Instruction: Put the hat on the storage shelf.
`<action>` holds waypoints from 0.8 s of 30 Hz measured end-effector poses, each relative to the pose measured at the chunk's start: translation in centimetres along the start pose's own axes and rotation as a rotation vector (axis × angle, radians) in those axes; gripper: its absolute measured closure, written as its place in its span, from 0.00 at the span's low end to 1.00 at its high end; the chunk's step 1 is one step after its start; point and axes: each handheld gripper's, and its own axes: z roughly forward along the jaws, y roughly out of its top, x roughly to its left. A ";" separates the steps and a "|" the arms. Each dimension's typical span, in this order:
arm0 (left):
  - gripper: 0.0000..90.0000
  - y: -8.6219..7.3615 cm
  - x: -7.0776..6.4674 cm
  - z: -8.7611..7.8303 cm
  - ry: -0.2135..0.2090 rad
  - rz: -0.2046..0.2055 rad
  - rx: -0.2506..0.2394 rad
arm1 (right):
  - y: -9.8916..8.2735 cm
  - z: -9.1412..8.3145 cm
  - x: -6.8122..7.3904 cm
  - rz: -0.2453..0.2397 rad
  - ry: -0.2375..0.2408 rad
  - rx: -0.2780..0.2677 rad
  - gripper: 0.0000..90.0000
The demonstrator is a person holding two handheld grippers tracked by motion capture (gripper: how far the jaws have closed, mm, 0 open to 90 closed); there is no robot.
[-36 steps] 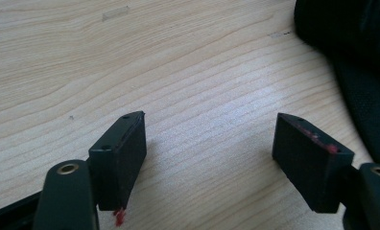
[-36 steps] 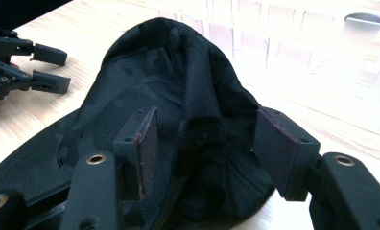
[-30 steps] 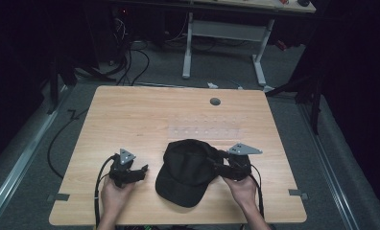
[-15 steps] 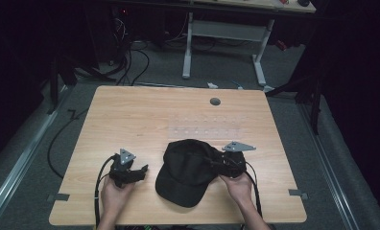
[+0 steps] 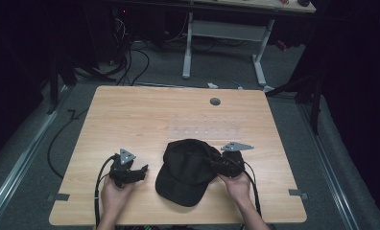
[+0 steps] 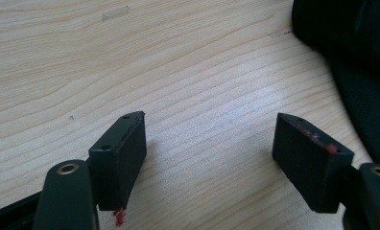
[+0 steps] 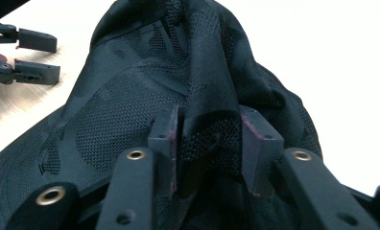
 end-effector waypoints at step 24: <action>0.30 0.0 0.0 0.0 0.000 -0.002 0.002 | -0.1 -1.1 -0.3 0.012 0.049 -0.067 0.94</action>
